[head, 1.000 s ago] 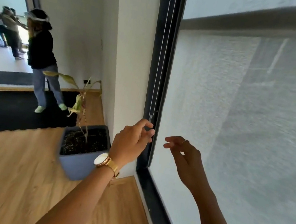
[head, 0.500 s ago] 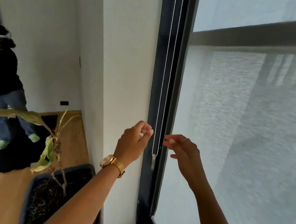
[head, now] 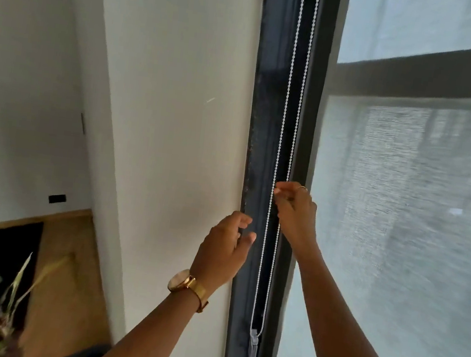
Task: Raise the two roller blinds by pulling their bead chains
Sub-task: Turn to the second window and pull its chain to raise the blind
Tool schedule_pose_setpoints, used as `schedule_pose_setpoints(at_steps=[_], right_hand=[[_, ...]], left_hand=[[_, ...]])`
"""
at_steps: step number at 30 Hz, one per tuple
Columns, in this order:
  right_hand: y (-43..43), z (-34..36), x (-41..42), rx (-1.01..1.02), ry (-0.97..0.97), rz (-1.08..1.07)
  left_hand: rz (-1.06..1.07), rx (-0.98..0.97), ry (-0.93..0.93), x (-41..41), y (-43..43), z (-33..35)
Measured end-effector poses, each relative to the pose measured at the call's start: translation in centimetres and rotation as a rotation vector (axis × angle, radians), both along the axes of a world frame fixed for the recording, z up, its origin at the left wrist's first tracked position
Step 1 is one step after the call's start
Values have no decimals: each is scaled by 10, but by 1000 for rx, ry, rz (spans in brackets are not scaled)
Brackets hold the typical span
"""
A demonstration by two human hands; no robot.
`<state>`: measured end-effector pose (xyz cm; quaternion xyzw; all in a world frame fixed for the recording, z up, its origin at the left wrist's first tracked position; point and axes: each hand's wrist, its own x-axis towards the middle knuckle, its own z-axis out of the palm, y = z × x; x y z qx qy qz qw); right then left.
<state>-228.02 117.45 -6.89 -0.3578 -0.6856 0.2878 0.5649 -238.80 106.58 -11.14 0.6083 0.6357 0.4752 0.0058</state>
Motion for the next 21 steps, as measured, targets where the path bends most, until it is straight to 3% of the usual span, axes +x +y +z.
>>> schedule_pose_setpoints(at_steps=[4,8,15,18,21], right_hand=[[35,29,-28,137,-50,-161],[51,55,-38,105,-15,-95],[21,96,-11,-122,150,244],[-3,146,-8,-77,173,343],[-25,202,-13,77,153,278]], left_hand=[[-31,-56,165,-9,23,-19],[-72,-81,189,-17,35,-29],[-241,58,-181,-8,50,-16],[-306,147,-356,-4,52,11],[-334,243,-463,-1,50,52]])
